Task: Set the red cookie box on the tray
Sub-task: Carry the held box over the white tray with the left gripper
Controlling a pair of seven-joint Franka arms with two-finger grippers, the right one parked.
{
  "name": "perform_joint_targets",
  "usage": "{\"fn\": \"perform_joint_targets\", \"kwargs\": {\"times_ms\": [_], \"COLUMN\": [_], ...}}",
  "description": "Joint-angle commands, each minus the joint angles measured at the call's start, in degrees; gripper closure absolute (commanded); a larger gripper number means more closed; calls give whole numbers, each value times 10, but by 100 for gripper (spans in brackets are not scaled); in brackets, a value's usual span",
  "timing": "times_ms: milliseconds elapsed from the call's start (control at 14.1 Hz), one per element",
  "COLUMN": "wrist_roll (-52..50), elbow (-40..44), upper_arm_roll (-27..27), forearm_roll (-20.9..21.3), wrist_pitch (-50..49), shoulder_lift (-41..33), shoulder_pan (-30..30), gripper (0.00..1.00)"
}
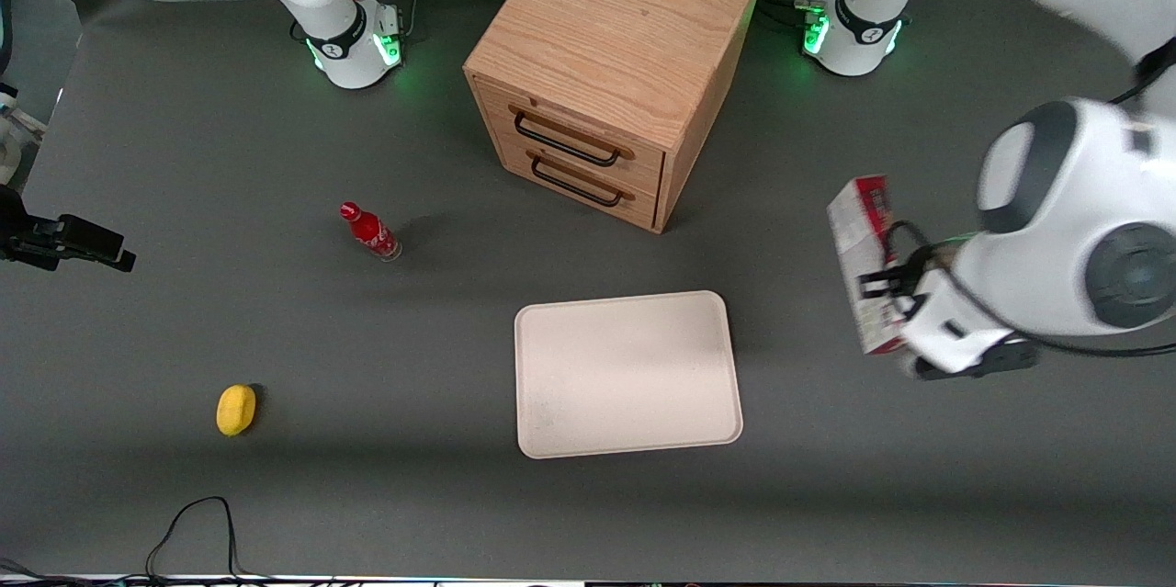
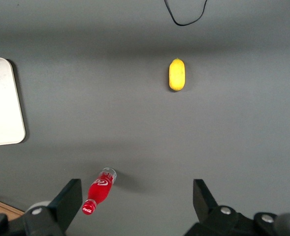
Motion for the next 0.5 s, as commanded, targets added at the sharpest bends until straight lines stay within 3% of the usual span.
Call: {"fn": "perform_joint_targets", "kwargs": {"times_ms": [0,426], "wrist_roll": [-74,-165], "elbow": [65,65], "upper_arm_roll": [3,-8], "forearm_roll": [0,-4], "wrist_pitch": [49,187], "shoulder_lift": [74,161], "shoulder_pan": [-38,-75], "gripper": [100,100]}}
